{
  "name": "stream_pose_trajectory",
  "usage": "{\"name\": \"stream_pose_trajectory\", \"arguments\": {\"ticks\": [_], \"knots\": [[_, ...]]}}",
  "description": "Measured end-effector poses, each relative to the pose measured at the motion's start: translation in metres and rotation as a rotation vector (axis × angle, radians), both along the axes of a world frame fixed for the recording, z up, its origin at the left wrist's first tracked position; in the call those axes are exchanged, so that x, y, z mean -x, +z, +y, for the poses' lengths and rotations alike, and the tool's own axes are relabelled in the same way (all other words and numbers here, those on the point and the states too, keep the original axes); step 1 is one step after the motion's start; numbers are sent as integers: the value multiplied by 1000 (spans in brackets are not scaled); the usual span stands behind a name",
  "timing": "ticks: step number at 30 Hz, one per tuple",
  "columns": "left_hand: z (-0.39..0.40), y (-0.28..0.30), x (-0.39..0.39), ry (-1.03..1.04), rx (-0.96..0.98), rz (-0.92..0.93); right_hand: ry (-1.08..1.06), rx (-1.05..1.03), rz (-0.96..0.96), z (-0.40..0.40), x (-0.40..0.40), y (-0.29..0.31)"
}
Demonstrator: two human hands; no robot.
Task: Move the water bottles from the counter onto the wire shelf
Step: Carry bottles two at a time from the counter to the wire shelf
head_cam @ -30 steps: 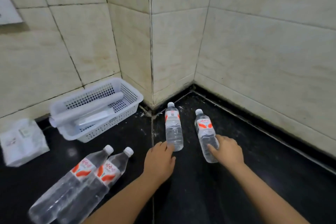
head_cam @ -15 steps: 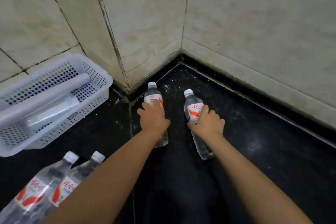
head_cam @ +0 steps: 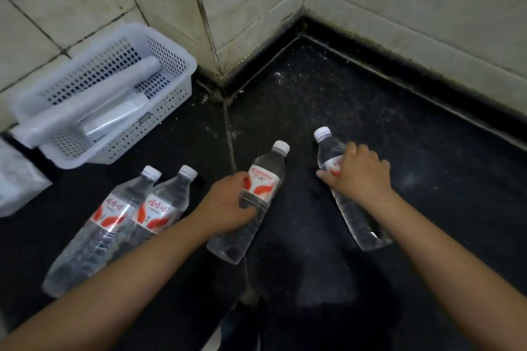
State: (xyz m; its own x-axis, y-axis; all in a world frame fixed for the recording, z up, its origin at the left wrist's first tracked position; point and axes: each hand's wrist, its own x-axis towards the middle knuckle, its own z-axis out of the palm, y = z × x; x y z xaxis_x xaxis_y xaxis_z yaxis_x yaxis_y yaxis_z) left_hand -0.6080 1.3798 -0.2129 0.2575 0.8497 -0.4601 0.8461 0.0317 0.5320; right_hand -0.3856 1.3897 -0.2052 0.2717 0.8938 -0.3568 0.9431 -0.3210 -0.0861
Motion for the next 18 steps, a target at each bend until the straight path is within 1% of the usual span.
{"name": "stream_pose_trajectory", "arguments": {"ticks": [3, 4, 8, 10, 11, 14, 16, 18], "knots": [[22, 0, -20, 5, -169, 95, -14, -22, 86, 33, 3, -3], [31, 0, -30, -8, -197, 132, -29, -11, 116, 44, 2, -5], [63, 1, -72, -81, -202, 311, -55, 24, 236, 73, -1, -9], [72, 0, -82, -123, -184, 417, -44, 45, 268, 77, -5, -6], [74, -2, -84, -126, -161, 439, -45, 37, 272, 76, -9, -3], [85, -5, -83, -104, -81, 389, -76, -29, 282, 70, -25, 14], [88, -2, -83, -137, -58, 374, -45, -20, 280, 62, -33, 34], [85, 4, -84, -158, -76, 372, 0, 0, 268, 51, -33, 56]]}}
